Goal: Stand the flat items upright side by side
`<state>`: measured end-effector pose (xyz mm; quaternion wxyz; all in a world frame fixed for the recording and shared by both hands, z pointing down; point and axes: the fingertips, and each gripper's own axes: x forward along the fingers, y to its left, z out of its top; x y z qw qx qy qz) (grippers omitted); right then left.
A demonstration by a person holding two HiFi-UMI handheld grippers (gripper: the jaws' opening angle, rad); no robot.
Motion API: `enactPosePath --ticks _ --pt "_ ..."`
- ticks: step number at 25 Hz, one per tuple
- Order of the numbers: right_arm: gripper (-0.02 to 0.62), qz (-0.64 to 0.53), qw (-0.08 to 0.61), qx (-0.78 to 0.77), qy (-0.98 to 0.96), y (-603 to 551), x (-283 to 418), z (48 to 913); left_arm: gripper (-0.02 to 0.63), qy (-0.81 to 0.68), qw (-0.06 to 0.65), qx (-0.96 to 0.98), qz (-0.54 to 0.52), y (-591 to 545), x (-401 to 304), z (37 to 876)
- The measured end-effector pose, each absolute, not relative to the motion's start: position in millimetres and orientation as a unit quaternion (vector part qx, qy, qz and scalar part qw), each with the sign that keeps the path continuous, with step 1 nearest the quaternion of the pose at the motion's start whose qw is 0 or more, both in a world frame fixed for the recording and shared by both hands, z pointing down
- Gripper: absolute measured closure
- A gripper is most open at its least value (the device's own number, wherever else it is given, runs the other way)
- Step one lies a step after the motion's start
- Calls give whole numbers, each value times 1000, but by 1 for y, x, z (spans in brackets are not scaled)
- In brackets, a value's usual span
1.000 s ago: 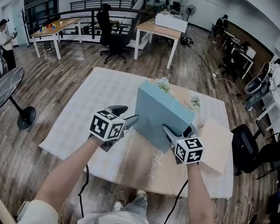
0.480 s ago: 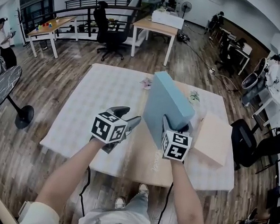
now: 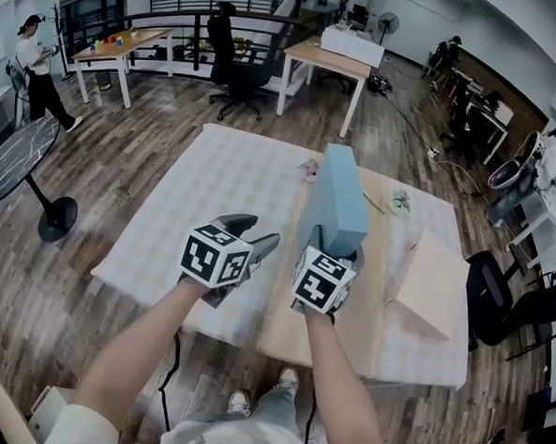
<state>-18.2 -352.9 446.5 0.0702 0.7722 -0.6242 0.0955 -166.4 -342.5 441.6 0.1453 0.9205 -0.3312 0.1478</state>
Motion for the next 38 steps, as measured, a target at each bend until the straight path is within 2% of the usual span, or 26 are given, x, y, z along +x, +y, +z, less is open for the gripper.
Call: enactPosePath --ticks 8,17,21,25,32,38 --pt "261 109 84 719 -682 -355 -33 450 355 -345 145 917 139 -341 -183 436" --pt "231 99 135 626 -762 -357 -43 451 354 -336 149 920 139 -341 -179 441" --pt "287 111 145 659 -730 -355 -36 453 355 -332 146 921 141 -338 -172 440" --pt "313 112 126 711 -682 -353 -32 452 356 -330 143 923 138 -337 -169 435" --pt "310 131 101 742 -650 -362 -35 448 354 -336 145 920 138 -336 -178 436" --pt "274 112 109 737 -658 -363 -45 450 356 -339 148 919 138 -333 -182 440"
